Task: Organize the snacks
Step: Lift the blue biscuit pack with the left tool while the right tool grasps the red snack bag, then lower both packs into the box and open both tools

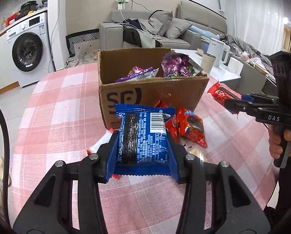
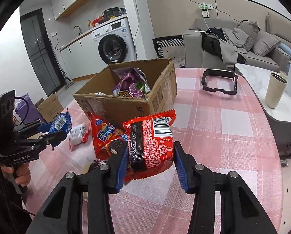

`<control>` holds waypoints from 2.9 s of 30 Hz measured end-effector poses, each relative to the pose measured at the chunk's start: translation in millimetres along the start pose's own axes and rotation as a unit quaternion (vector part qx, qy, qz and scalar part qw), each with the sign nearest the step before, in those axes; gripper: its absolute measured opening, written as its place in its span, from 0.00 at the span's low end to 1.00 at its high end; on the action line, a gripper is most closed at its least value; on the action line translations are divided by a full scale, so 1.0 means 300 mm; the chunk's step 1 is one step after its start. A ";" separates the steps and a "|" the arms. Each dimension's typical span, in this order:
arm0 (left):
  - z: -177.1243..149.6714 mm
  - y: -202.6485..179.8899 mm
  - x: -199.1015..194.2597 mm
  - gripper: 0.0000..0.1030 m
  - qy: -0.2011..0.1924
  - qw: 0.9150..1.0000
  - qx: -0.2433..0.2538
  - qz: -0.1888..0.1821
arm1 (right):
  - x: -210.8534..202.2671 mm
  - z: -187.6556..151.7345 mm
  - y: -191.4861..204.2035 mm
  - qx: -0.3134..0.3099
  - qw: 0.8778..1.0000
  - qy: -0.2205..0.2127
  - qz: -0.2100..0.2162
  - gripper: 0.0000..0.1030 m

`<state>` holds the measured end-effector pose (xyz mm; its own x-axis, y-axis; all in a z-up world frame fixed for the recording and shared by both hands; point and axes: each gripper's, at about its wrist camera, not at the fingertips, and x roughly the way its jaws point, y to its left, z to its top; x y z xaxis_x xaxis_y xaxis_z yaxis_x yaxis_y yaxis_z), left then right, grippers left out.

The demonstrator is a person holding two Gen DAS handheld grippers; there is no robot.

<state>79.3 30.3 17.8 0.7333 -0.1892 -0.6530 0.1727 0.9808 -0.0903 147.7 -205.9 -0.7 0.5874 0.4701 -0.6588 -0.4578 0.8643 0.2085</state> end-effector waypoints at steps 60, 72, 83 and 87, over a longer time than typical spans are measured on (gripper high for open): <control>0.430 0.060 0.066 0.41 -0.072 0.996 -0.020 0.046 | -0.030 0.344 0.106 0.011 0.994 -0.106 0.017 0.43; 0.472 0.066 0.177 0.41 -0.067 0.996 -0.015 0.062 | 0.108 0.390 0.086 0.037 0.994 -0.096 0.041 0.44; 0.478 0.093 0.320 0.41 -0.048 0.997 -0.020 0.060 | 0.214 0.412 0.052 0.055 0.994 -0.083 0.045 0.44; 0.482 0.108 0.366 0.41 -0.042 0.997 -0.023 0.063 | 0.233 0.417 0.040 0.063 0.994 -0.080 0.046 0.44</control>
<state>260.5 34.4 51.9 0.7999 -0.0663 -0.5964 0.0469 0.9977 -0.0479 266.9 -140.3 46.1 0.6506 0.5620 -0.5108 -0.4328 0.8271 0.3587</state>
